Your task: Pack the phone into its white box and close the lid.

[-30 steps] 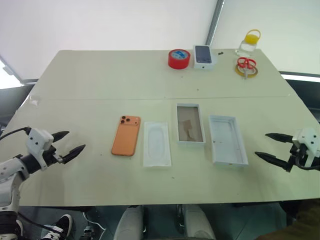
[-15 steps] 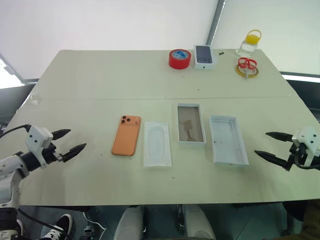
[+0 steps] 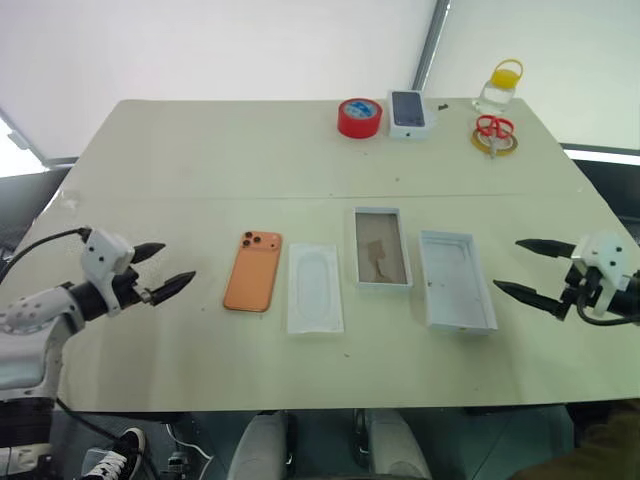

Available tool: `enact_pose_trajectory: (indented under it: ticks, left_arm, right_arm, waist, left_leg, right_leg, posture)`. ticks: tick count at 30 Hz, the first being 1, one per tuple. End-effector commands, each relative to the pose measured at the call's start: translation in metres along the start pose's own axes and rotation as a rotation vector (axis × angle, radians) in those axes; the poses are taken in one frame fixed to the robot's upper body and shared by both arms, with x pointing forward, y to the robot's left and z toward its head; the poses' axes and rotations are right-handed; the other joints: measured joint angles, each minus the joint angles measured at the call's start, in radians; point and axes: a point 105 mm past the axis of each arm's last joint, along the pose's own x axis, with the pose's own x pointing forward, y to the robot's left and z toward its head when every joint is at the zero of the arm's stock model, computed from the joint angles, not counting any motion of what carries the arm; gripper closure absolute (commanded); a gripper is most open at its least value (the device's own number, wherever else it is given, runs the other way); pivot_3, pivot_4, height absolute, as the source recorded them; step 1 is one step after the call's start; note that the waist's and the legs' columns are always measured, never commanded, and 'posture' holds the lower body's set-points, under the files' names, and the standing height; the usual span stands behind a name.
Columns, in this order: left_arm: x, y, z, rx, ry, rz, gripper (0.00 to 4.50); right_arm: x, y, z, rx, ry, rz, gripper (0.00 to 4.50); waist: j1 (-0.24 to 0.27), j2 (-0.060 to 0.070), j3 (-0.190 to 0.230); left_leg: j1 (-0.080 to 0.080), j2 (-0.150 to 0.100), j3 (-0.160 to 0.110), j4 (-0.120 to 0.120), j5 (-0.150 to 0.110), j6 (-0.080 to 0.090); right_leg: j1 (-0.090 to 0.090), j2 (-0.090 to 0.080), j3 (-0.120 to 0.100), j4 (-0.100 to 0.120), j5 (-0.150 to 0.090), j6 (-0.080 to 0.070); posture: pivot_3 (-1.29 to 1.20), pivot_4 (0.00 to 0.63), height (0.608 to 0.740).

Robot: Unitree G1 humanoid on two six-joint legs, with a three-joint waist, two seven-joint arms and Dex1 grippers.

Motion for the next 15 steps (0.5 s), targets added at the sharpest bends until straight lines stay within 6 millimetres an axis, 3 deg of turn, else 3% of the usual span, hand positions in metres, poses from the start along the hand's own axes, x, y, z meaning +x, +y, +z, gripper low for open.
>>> enact_pose_trajectory:
  ticks: [1, 4, 10, 15]
  left_arm:
    - [0.013, -0.023, 0.012, -0.09, 0.025, -0.102, 0.0]
    - [0.021, -0.047, 0.018, -0.203, 0.08, -0.214, 0.0]
    - [0.034, -0.085, 0.027, -0.386, 0.156, -0.336, 0.0]
    - [0.041, -0.119, 0.033, -0.563, 0.166, -0.433, 0.0]
  right_arm:
    - [0.02, 0.012, 0.026, -0.057, -0.071, 0.073, 0.05]
    - [0.04, 0.032, 0.044, -0.083, -0.122, 0.159, 0.05]
    - [0.06, 0.053, 0.069, -0.115, -0.184, 0.251, 0.05]
    - [0.07, 0.057, 0.069, -0.112, -0.194, 0.264, 0.05]
  waist:
    - [0.0, 0.0, 0.0]
    - [-0.002, 0.0, 0.0]
    - [0.0, 0.0, 0.0]
    - [0.001, -0.001, 0.001]
  left_leg:
    - [0.0, 0.0, 0.0, 0.0, 0.0, 0.0]
    - [0.0, 0.0, 0.0, 0.0, 0.0, 0.0]
    - [0.0, 0.0, -0.001, 0.001, 0.0, 0.0]
    - [0.0, 0.0, -0.002, 0.001, 0.0, 0.0]
  right_leg:
    - [0.0, 0.0, 0.0, 0.0, 0.0, 0.0]
    - [0.0, 0.002, 0.0, 0.001, 0.0, 0.0]
    - [0.0, 0.002, 0.0, 0.001, 0.0, 0.0]
    - [0.001, 0.002, 0.0, 0.001, 0.0, 0.001]
  posture:
    - [0.0, 0.15, 0.739]
    - [0.0, 0.15, 0.739]
    - [0.0, 0.15, 0.739]
    - [0.0, 0.15, 0.739]
